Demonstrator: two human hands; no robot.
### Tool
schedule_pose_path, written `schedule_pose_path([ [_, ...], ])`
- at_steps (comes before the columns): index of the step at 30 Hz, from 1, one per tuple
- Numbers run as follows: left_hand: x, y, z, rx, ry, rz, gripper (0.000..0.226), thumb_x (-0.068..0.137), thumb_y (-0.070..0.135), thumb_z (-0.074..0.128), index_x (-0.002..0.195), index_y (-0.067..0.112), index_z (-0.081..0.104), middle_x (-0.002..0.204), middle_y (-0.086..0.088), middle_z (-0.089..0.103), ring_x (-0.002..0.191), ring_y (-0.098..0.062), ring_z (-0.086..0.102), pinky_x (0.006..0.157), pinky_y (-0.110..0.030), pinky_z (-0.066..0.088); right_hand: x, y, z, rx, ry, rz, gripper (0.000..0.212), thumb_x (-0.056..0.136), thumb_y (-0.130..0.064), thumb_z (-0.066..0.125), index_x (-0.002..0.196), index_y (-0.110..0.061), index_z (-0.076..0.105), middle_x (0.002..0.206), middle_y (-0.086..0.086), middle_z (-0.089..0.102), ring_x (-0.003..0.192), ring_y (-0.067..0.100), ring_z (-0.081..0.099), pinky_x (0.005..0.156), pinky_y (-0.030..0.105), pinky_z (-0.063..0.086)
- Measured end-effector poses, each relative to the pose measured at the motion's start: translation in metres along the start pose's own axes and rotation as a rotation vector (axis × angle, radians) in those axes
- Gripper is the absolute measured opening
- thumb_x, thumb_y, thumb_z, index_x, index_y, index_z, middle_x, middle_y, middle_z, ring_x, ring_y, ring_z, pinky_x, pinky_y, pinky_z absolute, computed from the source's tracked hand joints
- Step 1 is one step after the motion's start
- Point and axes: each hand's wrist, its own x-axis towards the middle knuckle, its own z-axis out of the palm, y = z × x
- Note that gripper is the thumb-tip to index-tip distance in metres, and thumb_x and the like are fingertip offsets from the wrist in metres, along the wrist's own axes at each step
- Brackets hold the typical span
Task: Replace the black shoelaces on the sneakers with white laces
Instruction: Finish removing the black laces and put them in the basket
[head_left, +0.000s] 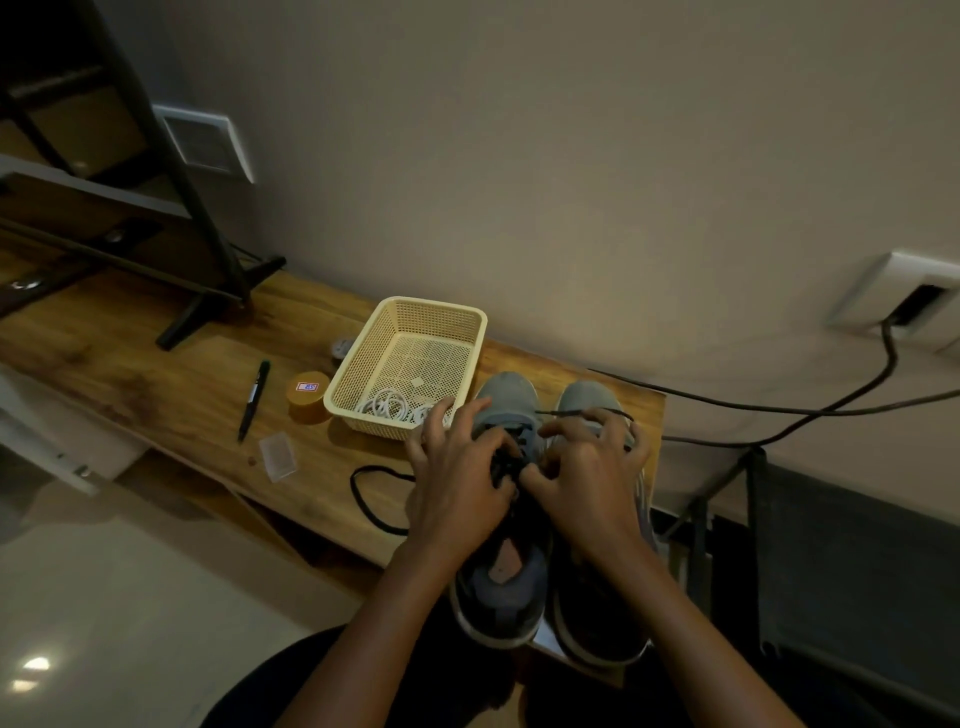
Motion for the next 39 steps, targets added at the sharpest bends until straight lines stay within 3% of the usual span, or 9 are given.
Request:
schedule_pose_path([
  [7, 0.001, 0.000, 0.007, -0.046, 0.167, -0.016, 0.010, 0.076, 0.026, 0.073, 0.080, 0.026, 0.064, 0.141, 0.013, 0.042, 0.140, -0.018, 0.015, 0.105, -0.040, 0.006, -0.002, 0.001, 0.003, -0.010, 0.080, -0.002, 0.020, 0.070, -0.027, 0.071, 0.053, -0.017, 0.067, 0.105, -0.005, 0.069, 0.120, 0.031, 0.043, 0.102, 0.047, 0.010],
  [13, 0.007, -0.005, -0.005, -0.228, 0.359, -0.286, 0.015, 0.074, 0.028, 0.076, 0.070, 0.032, 0.062, 0.127, 0.019, 0.052, 0.132, -0.013, 0.025, 0.096, -0.034, 0.011, -0.002, -0.002, -0.001, -0.001, -0.001, 0.050, 0.022, 0.077, -0.032, 0.065, 0.063, -0.017, 0.070, 0.117, -0.010, 0.063, 0.127, 0.023, 0.031, 0.105, 0.043, 0.003],
  [16, 0.008, -0.007, -0.008, -0.252, 0.309, -0.299, 0.016, 0.076, 0.023, 0.072, 0.080, 0.033, 0.061, 0.132, 0.018, 0.048, 0.132, -0.013, 0.023, 0.099, -0.035, 0.011, -0.002, -0.002, -0.002, 0.025, -0.021, 0.057, 0.021, 0.077, -0.032, 0.064, 0.063, -0.017, 0.069, 0.119, -0.010, 0.062, 0.128, 0.022, 0.030, 0.107, 0.044, 0.006],
  [19, 0.004, -0.002, -0.006, -0.209, 0.150, -0.099, 0.038, 0.072, 0.022, 0.065, 0.106, 0.034, 0.053, 0.145, 0.014, 0.030, 0.138, -0.012, 0.007, 0.104, -0.034, 0.001, -0.001, -0.003, -0.003, 0.037, -0.045, 0.071, 0.020, 0.078, -0.031, 0.064, 0.066, -0.017, 0.070, 0.120, -0.009, 0.061, 0.129, 0.022, 0.029, 0.108, 0.045, 0.006],
  [23, 0.001, -0.001, 0.001, 0.051, 0.017, 0.002, 0.028, 0.076, 0.035, 0.066, 0.101, 0.036, 0.053, 0.154, 0.011, 0.014, 0.143, -0.020, -0.009, 0.108, -0.047, -0.010, -0.002, -0.003, -0.004, 0.046, -0.029, 0.068, 0.021, 0.078, -0.028, 0.063, 0.063, -0.016, 0.070, 0.119, -0.009, 0.062, 0.129, 0.023, 0.030, 0.107, 0.044, 0.005],
  [26, 0.001, -0.002, 0.000, 0.044, 0.065, 0.001, 0.017, 0.078, 0.040, 0.068, 0.090, 0.032, 0.060, 0.151, 0.010, 0.025, 0.143, -0.021, -0.001, 0.109, -0.049, -0.008, -0.002, -0.003, -0.005, 0.039, -0.034, 0.066, 0.021, 0.079, -0.029, 0.063, 0.065, -0.017, 0.070, 0.119, -0.012, 0.061, 0.129, 0.022, 0.030, 0.107, 0.043, 0.003],
  [31, 0.001, -0.002, 0.003, -0.008, 0.155, 0.016, 0.012, 0.074, 0.031, 0.074, 0.077, 0.028, 0.063, 0.144, 0.013, 0.039, 0.142, -0.020, 0.011, 0.109, -0.050, -0.002, -0.002, -0.004, -0.005, 0.034, -0.036, 0.074, 0.022, 0.080, -0.032, 0.063, 0.065, -0.018, 0.071, 0.118, -0.011, 0.062, 0.128, 0.022, 0.031, 0.108, 0.045, 0.005],
  [35, 0.004, -0.002, -0.003, -0.162, 0.303, -0.117, 0.018, 0.072, 0.028, 0.077, 0.069, 0.030, 0.059, 0.136, 0.017, 0.047, 0.139, -0.015, 0.018, 0.106, -0.040, 0.004, -0.002, -0.004, -0.007, 0.025, -0.062, 0.089, 0.022, 0.079, -0.032, 0.062, 0.059, -0.023, 0.065, 0.120, -0.012, 0.060, 0.128, 0.021, 0.029, 0.108, 0.045, 0.007],
  [39, 0.006, -0.004, -0.006, -0.261, 0.342, -0.239, 0.015, 0.078, 0.023, 0.071, 0.080, 0.030, 0.058, 0.137, 0.014, 0.045, 0.137, -0.015, 0.018, 0.106, -0.039, 0.008, -0.002, -0.005, -0.007, 0.058, -0.074, 0.111, 0.019, 0.079, -0.033, 0.062, 0.065, -0.021, 0.066, 0.120, -0.012, 0.059, 0.127, 0.021, 0.029, 0.109, 0.045, 0.006],
])
